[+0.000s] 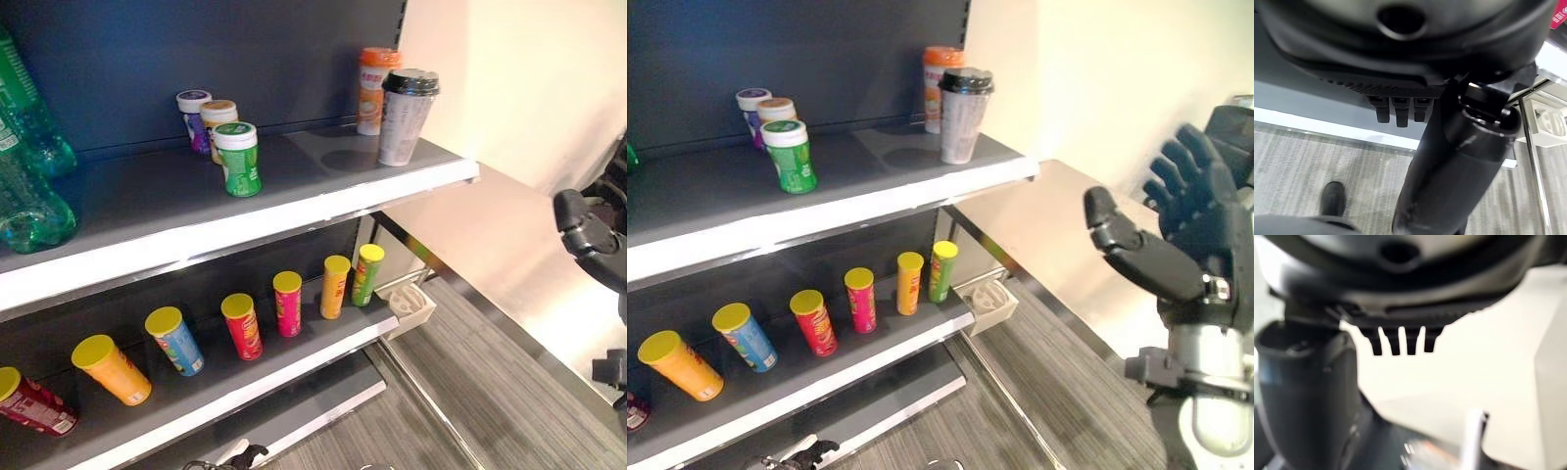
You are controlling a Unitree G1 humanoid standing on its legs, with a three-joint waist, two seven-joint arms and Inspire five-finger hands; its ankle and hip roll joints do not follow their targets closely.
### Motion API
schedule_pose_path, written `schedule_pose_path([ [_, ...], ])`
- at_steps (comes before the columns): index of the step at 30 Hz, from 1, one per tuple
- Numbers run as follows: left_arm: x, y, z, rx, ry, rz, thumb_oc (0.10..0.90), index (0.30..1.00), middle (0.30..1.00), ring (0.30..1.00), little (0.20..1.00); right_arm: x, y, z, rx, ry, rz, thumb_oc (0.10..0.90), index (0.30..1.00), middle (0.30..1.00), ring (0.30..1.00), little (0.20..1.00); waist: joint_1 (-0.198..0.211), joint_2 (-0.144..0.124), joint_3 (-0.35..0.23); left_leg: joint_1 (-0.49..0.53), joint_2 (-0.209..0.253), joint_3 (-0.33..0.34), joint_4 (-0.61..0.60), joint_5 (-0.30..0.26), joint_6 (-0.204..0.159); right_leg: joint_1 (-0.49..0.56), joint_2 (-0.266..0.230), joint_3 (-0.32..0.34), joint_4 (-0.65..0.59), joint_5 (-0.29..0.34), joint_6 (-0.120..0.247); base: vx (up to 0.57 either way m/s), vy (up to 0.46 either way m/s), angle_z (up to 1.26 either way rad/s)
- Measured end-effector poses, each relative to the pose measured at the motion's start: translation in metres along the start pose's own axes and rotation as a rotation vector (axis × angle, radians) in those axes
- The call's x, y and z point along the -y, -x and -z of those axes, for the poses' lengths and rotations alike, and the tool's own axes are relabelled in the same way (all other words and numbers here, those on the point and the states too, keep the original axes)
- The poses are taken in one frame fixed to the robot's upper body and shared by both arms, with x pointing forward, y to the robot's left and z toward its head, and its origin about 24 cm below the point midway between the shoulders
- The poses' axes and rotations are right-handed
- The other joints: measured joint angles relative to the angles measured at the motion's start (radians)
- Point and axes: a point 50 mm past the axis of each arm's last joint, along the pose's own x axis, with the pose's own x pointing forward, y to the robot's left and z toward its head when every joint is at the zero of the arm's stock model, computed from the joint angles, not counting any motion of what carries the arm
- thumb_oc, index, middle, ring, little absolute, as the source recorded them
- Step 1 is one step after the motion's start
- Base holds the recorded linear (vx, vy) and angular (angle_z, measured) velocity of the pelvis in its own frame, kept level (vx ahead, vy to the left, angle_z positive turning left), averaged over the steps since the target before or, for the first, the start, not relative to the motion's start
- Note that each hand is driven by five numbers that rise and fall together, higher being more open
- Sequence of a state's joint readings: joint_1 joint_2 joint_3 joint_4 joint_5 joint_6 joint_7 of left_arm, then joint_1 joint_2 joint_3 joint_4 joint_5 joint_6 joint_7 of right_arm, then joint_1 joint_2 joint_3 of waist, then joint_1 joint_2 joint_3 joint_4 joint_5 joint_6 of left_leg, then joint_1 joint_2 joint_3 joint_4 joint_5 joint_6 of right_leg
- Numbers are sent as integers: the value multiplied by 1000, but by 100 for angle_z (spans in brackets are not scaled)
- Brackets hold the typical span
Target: Put the goods on the table back onto the shelves and tidy them up.
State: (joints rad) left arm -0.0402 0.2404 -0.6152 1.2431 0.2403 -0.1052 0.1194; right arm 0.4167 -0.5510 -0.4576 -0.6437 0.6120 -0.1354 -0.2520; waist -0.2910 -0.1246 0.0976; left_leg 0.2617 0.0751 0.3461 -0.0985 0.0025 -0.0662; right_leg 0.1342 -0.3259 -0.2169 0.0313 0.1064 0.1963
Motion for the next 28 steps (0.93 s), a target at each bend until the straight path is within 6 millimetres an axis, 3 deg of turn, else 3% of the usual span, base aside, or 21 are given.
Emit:
schedule_pose_path([
  [2,0,0,3,-10,-9,1,800,900,900,900,900,-3,14,13,-40,-75,54,800,900,900,900,900,0,-9,-14,-7,1,-8,0,5,-8,-4,1,-1,0,-27,16,-1,1,-4],
  [4,4,0,0,2,-22,14,800,900,900,900,900,-11,28,29,-142,-126,42,800,900,900,900,900,1,1,-22,-9,9,-11,0,9,-13,-6,11,-3,0,-30,12,0,0,0],
  [7,8,0,-6,23,-36,25,800,900,900,900,900,-32,49,50,-339,-131,-178,800,900,900,900,900,2,10,-28,-7,9,-12,0,9,-13,-5,11,-2,0,-30,12,-4,-3,-2],
  [10,1,-1,-5,32,-75,21,800,900,900,900,900,-54,87,85,-591,-183,-434,800,900,900,900,900,26,-18,-23,-7,11,-29,0,9,-13,10,10,-23,3,-28,10,-32,1,18],
  [11,1,0,-5,39,-87,20,800,900,900,900,900,-53,105,99,-672,-218,-418,800,900,900,900,900,48,-10,-19,-8,12,-31,0,9,-13,11,9,-26,7,-28,10,-34,6,17],
  [12,-6,0,-7,60,-102,0,800,900,900,900,900,-54,120,118,-748,-260,-366,800,900,900,900,900,61,-45,-19,-9,15,-32,0,9,-13,9,14,-27,16,-28,10,-23,3,11],
  [13,-9,0,-6,62,-113,-7,800,900,900,900,900,-55,136,136,-867,-261,-370,800,900,900,900,900,67,-33,-19,-9,17,-36,0,9,-13,8,12,-25,18,-26,7,-26,5,11],
  [15,-12,-1,-9,74,-133,-10,800,900,900,900,900,-47,172,166,-1063,-275,-325,800,900,900,900,900,93,-35,-17,-10,16,-41,0,9,-13,8,10,-26,27,-16,-4,-33,-5,10],
  [17,-14,-1,-9,77,-146,-16,800,900,900,900,900,-42,211,200,-1255,-316,-194,800,900,900,900,900,110,-39,-19,-8,17,-49,0,8,-11,7,10,-26,39,-11,-9,-35,-32,9],
  [18,-15,-1,-11,85,-158,-17,800,900,900,900,900,-44,248,220,-1450,-347,-73,800,900,900,900,900,122,-40,-20,-7,18,-50,0,6,-8,7,7,-26,40,-10,-9,-61,-50,6],
  [20,-15,-1,-10,84,-172,-18,800,900,900,900,900,-46,284,230,-1578,-450,203,800,900,900,900,900,140,-26,-21,-22,15,-50,0,8,-2,-6,4,-26,34,-10,-8,-60,-63,0],
  [23,-18,-1,-6,67,-166,-8,800,900,900,900,900,-48,285,238,-1625,-481,243,800,900,900,900,900,125,-22,-21,-34,22,-47,0,9,-2,-21,12,-24,35,-10,-8,-17,-26,-3],
  [28,-12,-1,-5,46,-121,9,800,900,900,900,900,-36,287,251,-1706,-488,467,800,900,900,900,900,106,-13,-55,-23,9,-26,0,0,4,-24,3,-21,36,-10,-8,0,-7,-10],
])
